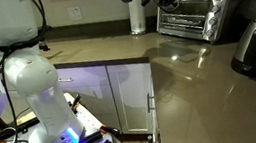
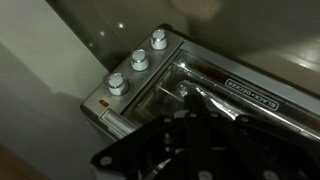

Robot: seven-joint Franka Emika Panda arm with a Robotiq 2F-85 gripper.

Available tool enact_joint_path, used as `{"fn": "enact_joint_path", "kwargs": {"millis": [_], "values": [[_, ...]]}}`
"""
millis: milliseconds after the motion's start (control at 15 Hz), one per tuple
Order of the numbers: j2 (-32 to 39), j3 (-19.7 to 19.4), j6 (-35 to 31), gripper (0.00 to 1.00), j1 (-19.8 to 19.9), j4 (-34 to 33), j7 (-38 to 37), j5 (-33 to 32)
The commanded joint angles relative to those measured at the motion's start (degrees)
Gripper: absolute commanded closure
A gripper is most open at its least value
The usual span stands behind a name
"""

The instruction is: Close the microwave door

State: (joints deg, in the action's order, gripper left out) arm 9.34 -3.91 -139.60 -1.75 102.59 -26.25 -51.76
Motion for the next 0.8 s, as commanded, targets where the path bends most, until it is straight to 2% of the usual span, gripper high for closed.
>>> {"fn": "enact_joint_path", "kwargs": {"millis": [0, 267, 733], "values": [[-2.5, 2.6, 1.8, 1.00, -0.2, 2.9, 6.6, 9.7], [-5.7, 4.9, 3.8, 1.00, -1.8, 5.9, 11.0, 17.5], [-11.5, 8.1, 16.0, 1.00, -3.8, 10.4, 16.7, 28.1]]}}
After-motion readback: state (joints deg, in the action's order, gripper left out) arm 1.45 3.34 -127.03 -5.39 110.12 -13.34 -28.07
